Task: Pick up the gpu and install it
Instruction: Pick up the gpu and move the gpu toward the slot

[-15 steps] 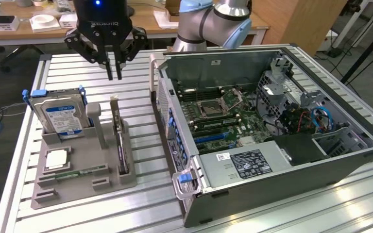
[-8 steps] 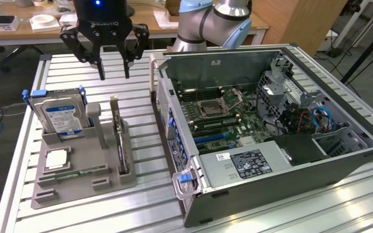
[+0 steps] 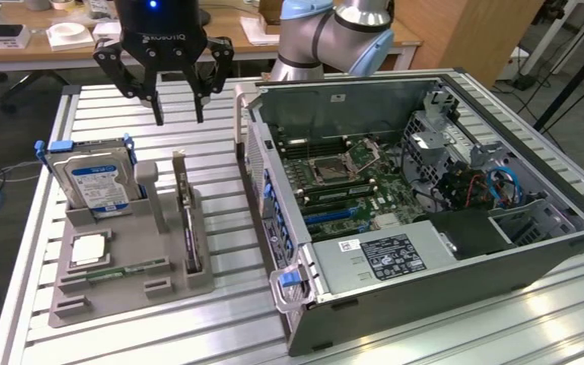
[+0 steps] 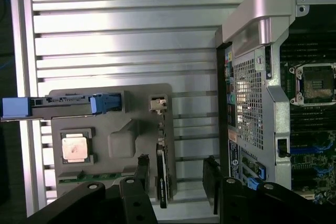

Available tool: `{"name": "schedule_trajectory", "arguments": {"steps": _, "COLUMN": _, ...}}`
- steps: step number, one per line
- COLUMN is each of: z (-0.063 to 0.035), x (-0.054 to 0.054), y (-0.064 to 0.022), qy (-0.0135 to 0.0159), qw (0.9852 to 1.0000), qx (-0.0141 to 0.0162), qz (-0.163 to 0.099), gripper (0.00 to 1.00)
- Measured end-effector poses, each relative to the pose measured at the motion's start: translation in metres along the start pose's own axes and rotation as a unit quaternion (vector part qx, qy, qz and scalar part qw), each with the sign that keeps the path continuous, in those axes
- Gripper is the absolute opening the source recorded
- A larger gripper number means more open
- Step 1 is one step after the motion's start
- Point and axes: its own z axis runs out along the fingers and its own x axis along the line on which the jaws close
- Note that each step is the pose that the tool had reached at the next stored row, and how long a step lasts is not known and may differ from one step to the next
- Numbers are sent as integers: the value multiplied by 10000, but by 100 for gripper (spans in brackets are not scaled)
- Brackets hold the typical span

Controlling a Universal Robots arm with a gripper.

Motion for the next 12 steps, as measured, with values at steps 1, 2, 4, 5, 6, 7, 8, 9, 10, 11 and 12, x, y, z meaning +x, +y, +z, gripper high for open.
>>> {"name": "schedule_trajectory", "arguments": {"steps": 1, "z": 0, "x": 0, "y": -2, "qy": 0, "qw": 10000, "qx": 0, "qz": -1, "gripper": 53}}
{"name": "schedule_trajectory", "arguments": {"steps": 2, "z": 0, "x": -1, "y": -4, "qy": 0, "qw": 10000, "qx": 0, "qz": -1, "gripper": 53}}
{"name": "schedule_trajectory", "arguments": {"steps": 4, "z": -1, "x": -1, "y": -8, "qy": 0, "qw": 10000, "qx": 0, "qz": -1, "gripper": 53}}
{"name": "schedule_trajectory", "arguments": {"steps": 5, "z": -1, "x": -1, "y": -11, "qy": 0, "qw": 10000, "qx": 0, "qz": -1, "gripper": 53}}
{"name": "schedule_trajectory", "arguments": {"steps": 6, "z": -1, "x": -1, "y": -13, "qy": 0, "qw": 10000, "qx": 0, "qz": -1, "gripper": 53}}
{"name": "schedule_trajectory", "arguments": {"steps": 7, "z": -1, "x": -1, "y": -15, "qy": 0, "qw": 10000, "qx": 0, "qz": -1, "gripper": 53}}
{"name": "schedule_trajectory", "arguments": {"steps": 8, "z": -1, "x": -2, "y": -17, "qy": 0, "qw": 10000, "qx": 0, "qz": -1, "gripper": 53}}
{"name": "schedule_trajectory", "arguments": {"steps": 9, "z": -1, "x": -2, "y": -20, "qy": 0, "qw": 10000, "qx": 0, "qz": -1, "gripper": 53}}
{"name": "schedule_trajectory", "arguments": {"steps": 10, "z": -1, "x": -2, "y": -23, "qy": 0, "qw": 10000, "qx": 0, "qz": -1, "gripper": 53}}
{"name": "schedule_trajectory", "arguments": {"steps": 11, "z": -1, "x": -2, "y": -26, "qy": 0, "qw": 10000, "qx": 0, "qz": -1, "gripper": 53}}
{"name": "schedule_trajectory", "arguments": {"steps": 12, "z": -2, "x": -2, "y": -28, "qy": 0, "qw": 10000, "qx": 0, "qz": 0, "gripper": 53}}
